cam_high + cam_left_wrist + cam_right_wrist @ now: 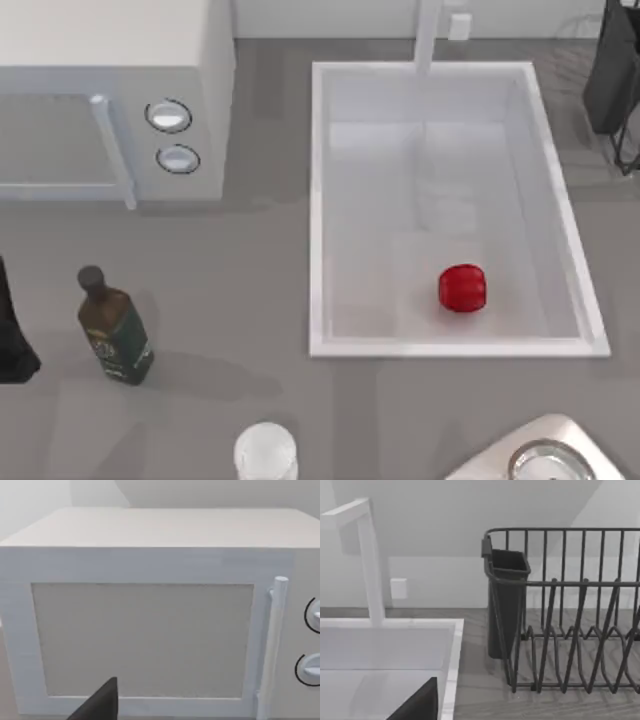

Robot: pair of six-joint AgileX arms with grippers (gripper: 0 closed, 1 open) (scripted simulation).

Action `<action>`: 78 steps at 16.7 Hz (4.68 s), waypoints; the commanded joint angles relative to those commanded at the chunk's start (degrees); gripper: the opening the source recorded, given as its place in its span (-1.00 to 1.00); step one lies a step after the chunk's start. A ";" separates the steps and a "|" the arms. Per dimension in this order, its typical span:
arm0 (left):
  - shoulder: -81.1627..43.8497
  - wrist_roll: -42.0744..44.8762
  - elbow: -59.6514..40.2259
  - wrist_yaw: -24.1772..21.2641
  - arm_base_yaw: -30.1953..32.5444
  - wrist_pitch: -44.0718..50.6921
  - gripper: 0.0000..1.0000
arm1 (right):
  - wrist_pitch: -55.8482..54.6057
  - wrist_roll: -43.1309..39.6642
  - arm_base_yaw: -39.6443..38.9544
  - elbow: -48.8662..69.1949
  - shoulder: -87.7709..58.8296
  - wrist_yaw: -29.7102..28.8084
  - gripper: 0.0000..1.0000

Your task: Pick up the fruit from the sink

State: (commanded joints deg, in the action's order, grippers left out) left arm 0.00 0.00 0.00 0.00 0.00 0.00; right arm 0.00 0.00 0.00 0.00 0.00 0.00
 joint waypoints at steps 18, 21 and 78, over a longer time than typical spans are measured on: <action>0.00 0.00 0.00 0.00 0.00 0.00 1.00 | 0.00 0.00 0.00 0.00 0.00 0.00 1.00; 0.00 0.00 0.00 0.00 0.00 0.00 1.00 | 0.00 0.00 0.00 0.00 0.00 0.00 1.00; 0.00 0.00 0.00 0.00 0.00 0.00 1.00 | 36.99 25.18 -23.90 87.49 -140.51 -0.33 0.55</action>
State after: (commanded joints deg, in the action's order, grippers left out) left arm 0.00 0.00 0.00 0.00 0.00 0.00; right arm 36.99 25.18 -23.90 87.49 -140.51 -0.33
